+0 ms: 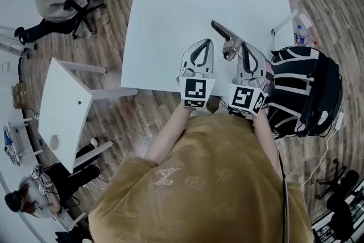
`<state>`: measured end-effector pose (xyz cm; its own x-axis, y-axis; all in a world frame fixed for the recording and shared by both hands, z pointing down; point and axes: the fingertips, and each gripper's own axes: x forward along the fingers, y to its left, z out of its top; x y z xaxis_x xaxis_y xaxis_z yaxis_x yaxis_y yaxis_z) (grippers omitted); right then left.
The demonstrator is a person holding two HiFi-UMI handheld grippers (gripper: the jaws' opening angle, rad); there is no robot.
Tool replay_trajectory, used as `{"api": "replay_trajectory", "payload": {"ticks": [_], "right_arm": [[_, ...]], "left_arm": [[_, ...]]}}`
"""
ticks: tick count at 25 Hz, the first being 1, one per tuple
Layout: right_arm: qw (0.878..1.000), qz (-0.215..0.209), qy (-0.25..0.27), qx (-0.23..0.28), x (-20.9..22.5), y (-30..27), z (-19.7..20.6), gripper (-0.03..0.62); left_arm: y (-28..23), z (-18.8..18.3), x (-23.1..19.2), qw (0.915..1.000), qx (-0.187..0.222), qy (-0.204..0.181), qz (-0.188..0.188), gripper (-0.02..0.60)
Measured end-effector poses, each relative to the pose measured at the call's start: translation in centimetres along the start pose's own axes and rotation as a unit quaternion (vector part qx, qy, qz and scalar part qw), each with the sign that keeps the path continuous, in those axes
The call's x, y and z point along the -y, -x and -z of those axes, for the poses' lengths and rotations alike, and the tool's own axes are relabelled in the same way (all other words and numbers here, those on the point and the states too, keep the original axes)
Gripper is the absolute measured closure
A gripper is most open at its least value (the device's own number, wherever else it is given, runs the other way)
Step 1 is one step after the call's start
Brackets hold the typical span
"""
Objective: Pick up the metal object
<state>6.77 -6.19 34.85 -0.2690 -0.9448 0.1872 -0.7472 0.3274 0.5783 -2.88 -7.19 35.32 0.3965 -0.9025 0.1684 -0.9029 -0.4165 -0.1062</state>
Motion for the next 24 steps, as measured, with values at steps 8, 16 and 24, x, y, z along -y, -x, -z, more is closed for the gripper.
{"api": "replay_trajectory", "payload": {"ticks": [8,16,24], "right_arm": [[1.000,0.006,-0.015,0.004,0.7,-0.3,0.0,0.585],[0.999,0.014,-0.030,0.009,1.6,-0.6,-0.4,0.585],[0.999,0.014,-0.036,0.009,1.7,-0.6,-0.4,0.585]], "left_arm": [[-0.6,-0.5,-0.2,1.0000,0.003,-0.004,-0.001,0.575],[-1.1,-0.7,-0.2,1.0000,0.005,-0.006,0.001,0.575],[-1.2,-0.9,-0.2,1.0000,0.006,-0.007,0.002,0.575]]}}
